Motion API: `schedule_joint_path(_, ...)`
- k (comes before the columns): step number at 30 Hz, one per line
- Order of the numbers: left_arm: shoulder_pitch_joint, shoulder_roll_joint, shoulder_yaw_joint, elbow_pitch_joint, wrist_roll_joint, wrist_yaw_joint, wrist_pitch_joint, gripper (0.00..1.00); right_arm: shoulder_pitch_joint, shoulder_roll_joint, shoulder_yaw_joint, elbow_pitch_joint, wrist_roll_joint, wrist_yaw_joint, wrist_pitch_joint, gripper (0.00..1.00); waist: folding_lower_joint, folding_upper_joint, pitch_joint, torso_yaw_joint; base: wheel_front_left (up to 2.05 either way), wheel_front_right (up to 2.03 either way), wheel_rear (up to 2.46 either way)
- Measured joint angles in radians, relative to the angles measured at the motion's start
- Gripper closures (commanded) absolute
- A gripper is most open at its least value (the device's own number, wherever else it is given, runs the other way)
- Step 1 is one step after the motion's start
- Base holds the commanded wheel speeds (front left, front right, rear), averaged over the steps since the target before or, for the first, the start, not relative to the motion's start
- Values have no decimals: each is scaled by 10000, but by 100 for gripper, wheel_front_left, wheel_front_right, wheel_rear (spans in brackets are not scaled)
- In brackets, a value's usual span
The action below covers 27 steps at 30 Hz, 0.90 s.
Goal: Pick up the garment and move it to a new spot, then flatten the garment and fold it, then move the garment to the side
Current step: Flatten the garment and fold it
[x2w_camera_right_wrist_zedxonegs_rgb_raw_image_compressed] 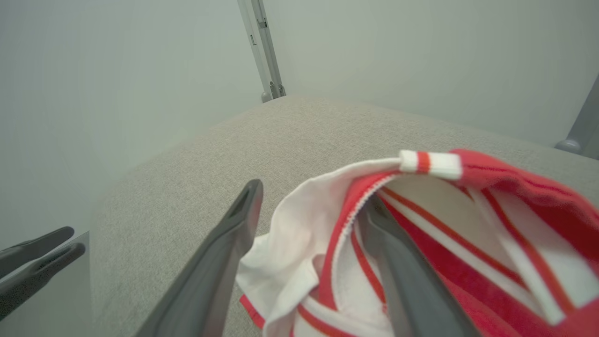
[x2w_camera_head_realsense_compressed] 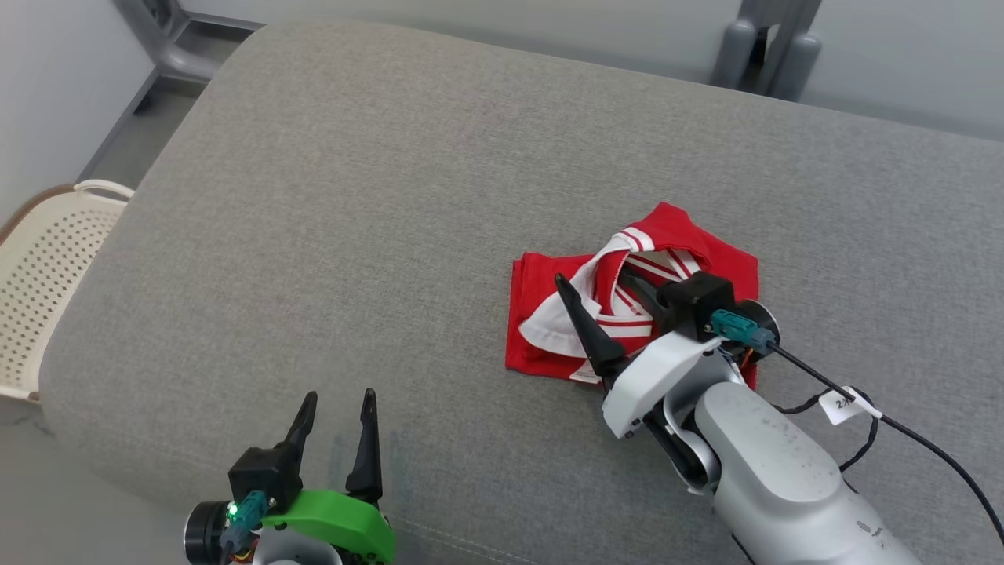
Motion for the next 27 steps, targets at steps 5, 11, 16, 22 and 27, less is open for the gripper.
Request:
schedule_joint_path(5,-133,-4,63,-205,10,27,-2,0,541,-290,-416,-489,13,0,-33,0,0,0,-92,-658,0,0,0)
schedule_joint_path(11,-174,-8,180,-230,44,50,0,0,1201,-608,-1001,-658,-50,2,-36,0,0,0,-227,-1394,0,0,0)
schedule_joint_path(16,-112,-8,441,-460,407,115,0,0,1898,-608,-2255,-1521,-897,-2,-71,0,0,0,-385,-1883,0,0,0)
schedule_joint_path(22,328,-6,913,-909,926,113,0,0,3353,-119,-3766,-2449,-1994,0,-73,0,0,0,-659,-2474,0,0,0)
schedule_joint_path(27,779,-6,1131,-1097,1208,115,0,0,4199,123,-4355,-2702,-2389,2,-73,0,0,0,-899,-2838,0,0,0)
